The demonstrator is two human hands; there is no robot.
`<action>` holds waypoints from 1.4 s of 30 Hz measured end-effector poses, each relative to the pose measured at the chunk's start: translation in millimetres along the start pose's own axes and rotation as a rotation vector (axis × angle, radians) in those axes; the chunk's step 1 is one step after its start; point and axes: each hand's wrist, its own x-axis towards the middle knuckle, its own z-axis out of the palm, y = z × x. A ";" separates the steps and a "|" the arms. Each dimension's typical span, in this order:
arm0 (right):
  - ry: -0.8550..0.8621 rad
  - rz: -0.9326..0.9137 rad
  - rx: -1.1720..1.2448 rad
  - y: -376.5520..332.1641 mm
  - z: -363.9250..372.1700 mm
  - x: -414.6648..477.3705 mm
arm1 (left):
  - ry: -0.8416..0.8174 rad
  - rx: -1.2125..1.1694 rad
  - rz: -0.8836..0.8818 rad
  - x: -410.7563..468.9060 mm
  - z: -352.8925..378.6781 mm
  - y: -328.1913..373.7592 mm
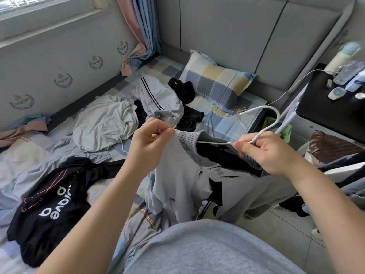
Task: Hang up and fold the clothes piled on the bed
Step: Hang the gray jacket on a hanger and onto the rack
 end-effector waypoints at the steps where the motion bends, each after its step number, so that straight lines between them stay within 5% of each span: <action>1: 0.005 0.007 0.005 -1.2 0.8 1.3 | -0.005 0.029 0.068 -2.2 -2.0 2.1; 12: 0.075 -0.097 0.172 -9.1 17.8 0.9 | -0.271 0.596 0.285 -1.7 -26.9 -4.5; 20: -0.029 -0.087 0.107 -16.7 23.7 20.4 | -0.169 0.639 0.412 -7.3 -4.3 -11.6; 29: -0.202 0.383 -0.045 78.1 -21.2 -5.6 | 0.036 0.523 0.376 5.8 -47.4 -32.1; 34: 0.111 0.365 -0.220 92.0 -24.0 -9.5 | -0.019 0.615 0.360 8.5 -67.3 -45.0; 38: 0.387 0.267 -0.016 70.9 -20.4 -3.6 | -0.073 0.741 0.361 3.3 -64.8 -50.4; 42: 0.299 0.025 0.436 43.1 -22.5 -4.7 | 0.042 0.734 0.290 -4.6 -54.1 -50.0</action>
